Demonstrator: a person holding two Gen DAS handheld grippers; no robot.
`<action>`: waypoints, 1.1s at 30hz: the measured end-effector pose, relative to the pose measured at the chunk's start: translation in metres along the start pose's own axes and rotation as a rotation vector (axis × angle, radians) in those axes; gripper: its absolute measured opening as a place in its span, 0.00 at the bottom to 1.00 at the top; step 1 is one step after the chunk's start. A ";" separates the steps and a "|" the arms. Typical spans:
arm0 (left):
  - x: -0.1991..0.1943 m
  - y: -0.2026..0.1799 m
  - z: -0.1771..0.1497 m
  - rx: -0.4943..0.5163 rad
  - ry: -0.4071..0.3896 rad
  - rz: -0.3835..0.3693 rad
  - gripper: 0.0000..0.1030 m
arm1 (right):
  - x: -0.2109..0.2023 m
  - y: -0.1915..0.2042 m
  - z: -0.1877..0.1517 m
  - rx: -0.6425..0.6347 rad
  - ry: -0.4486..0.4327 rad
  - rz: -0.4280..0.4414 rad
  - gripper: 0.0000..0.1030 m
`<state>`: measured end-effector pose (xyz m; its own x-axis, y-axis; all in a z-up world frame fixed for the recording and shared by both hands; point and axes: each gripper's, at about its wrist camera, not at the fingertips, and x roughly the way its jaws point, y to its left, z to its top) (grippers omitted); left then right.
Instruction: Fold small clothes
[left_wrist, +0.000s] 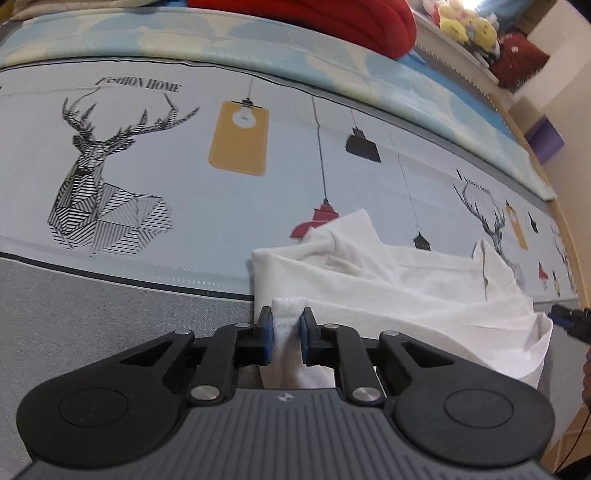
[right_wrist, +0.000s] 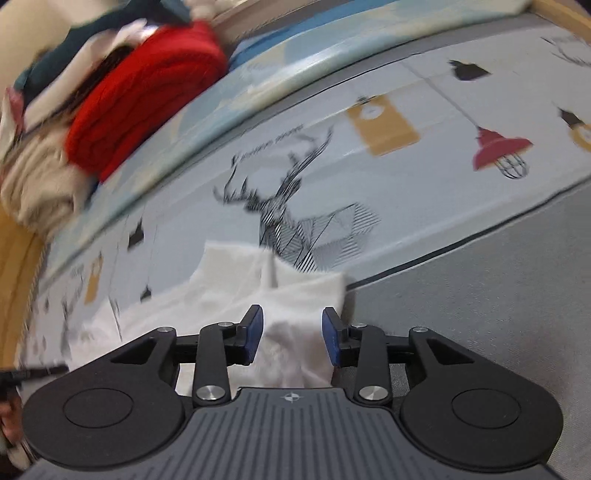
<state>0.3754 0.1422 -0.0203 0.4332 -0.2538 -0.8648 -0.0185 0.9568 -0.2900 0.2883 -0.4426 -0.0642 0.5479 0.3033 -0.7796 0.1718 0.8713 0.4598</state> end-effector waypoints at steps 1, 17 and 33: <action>0.000 0.001 0.000 -0.008 0.004 0.000 0.16 | -0.001 -0.003 0.000 0.014 -0.001 0.007 0.36; 0.009 0.001 -0.008 0.010 0.073 0.018 0.17 | 0.022 0.014 -0.021 -0.136 0.160 0.011 0.43; 0.012 -0.001 -0.005 0.029 0.062 0.054 0.11 | 0.026 0.022 -0.018 -0.177 0.127 -0.055 0.10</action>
<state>0.3764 0.1376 -0.0325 0.3755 -0.2094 -0.9029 -0.0139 0.9727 -0.2314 0.2917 -0.4088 -0.0818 0.4327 0.2902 -0.8536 0.0457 0.9385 0.3422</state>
